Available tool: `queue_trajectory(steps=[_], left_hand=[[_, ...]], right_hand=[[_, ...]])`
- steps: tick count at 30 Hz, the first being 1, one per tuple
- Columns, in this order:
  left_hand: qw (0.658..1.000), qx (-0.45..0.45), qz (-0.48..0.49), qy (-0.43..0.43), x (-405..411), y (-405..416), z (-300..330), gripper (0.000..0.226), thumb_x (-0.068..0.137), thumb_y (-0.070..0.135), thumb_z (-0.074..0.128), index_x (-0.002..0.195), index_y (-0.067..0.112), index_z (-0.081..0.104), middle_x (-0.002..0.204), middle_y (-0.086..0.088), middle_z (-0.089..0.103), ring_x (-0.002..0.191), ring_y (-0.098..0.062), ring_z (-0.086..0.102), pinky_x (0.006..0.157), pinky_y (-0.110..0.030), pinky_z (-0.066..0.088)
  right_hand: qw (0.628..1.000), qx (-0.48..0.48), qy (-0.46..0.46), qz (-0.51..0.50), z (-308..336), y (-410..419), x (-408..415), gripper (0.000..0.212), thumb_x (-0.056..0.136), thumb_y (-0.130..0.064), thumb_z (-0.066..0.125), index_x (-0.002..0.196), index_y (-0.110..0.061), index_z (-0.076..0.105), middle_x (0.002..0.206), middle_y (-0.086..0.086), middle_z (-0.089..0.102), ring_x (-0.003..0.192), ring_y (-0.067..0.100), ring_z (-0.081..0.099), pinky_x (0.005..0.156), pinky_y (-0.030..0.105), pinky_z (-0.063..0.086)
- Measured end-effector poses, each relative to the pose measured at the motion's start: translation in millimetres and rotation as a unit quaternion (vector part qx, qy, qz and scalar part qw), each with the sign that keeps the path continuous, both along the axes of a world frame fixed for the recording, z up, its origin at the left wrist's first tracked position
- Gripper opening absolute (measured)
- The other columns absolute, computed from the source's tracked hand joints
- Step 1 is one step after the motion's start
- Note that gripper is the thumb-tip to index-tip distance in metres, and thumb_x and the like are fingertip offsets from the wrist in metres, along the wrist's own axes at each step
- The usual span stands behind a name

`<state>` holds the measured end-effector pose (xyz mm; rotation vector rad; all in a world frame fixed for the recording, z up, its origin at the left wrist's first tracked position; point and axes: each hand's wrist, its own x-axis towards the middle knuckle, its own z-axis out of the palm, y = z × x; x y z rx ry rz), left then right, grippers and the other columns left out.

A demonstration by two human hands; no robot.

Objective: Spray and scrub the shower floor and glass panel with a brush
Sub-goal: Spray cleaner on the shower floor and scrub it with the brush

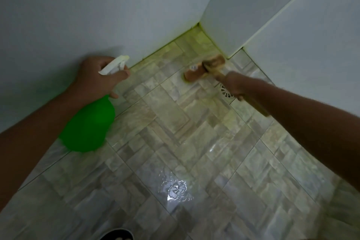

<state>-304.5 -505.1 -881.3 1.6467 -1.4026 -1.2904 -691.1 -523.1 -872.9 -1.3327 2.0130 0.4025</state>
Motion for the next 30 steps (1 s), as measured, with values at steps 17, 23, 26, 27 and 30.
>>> queue_trajectory(steps=[17, 23, 26, 27, 30], left_hand=[[0.984, -0.004, -0.064, -0.168, -6, 13, -21, 0.043, 0.081, 0.038, 0.085, 0.07, 0.003, 0.063, 0.066, -0.006, 0.048, 0.057, -0.007, 0.044, 0.054, -0.028, 0.037], [0.988, -0.023, 0.054, -0.144, 8, 21, -21, 0.058, 0.068, 0.054, 0.07, 0.067, -0.004, 0.066, 0.061, -0.021, 0.061, 0.056, -0.016, 0.051, 0.058, -0.048, 0.052], [0.991, -0.038, 0.04, -0.119, 12, 20, -20, 0.055, 0.074, 0.049, 0.078, 0.071, -0.004, 0.064, 0.06, -0.017, 0.055, 0.057, -0.016, 0.048, 0.053, -0.043, 0.044], [0.992, -0.048, 0.024, -0.116, 10, 19, -19, 0.053, 0.078, 0.043, 0.081, 0.071, -0.005, 0.061, 0.059, -0.014, 0.05, 0.057, -0.015, 0.044, 0.053, -0.037, 0.037], [0.99, -0.078, 0.003, -0.115, 1, 13, -12, 0.053, 0.081, 0.04, 0.081, 0.067, -0.005, 0.055, 0.058, -0.018, 0.044, 0.057, -0.012, 0.038, 0.052, -0.037, 0.033]], right_hand=[[0.998, -0.023, -0.049, 0.026, -30, 99, 97, 0.055, 0.1, -0.06, 0.033, 0.104, -0.01, 0.055, 0.093, 0.015, 0.061, 0.065, 0.027, 0.062, 0.043, 0.032, 0.05], [0.987, -0.139, -0.063, 0.06, -57, 121, 103, 0.037, 0.103, -0.046, 0.037, 0.103, -0.01, 0.046, 0.082, 0.009, 0.06, 0.068, 0.026, 0.058, 0.05, 0.031, 0.037], [0.985, -0.152, -0.057, 0.062, -60, 114, 102, 0.037, 0.104, -0.045, 0.036, 0.102, -0.01, 0.045, 0.083, 0.01, 0.058, 0.069, 0.027, 0.055, 0.057, 0.033, 0.037], [0.986, -0.146, -0.052, 0.065, -61, 111, 102, 0.04, 0.104, -0.047, 0.036, 0.102, -0.009, 0.047, 0.084, 0.012, 0.058, 0.069, 0.027, 0.055, 0.059, 0.033, 0.038], [0.985, -0.132, -0.046, 0.1, -56, 100, 106, 0.049, 0.103, -0.051, 0.033, 0.101, -0.007, 0.052, 0.083, 0.01, 0.056, 0.072, 0.028, 0.057, 0.061, 0.033, 0.04]])
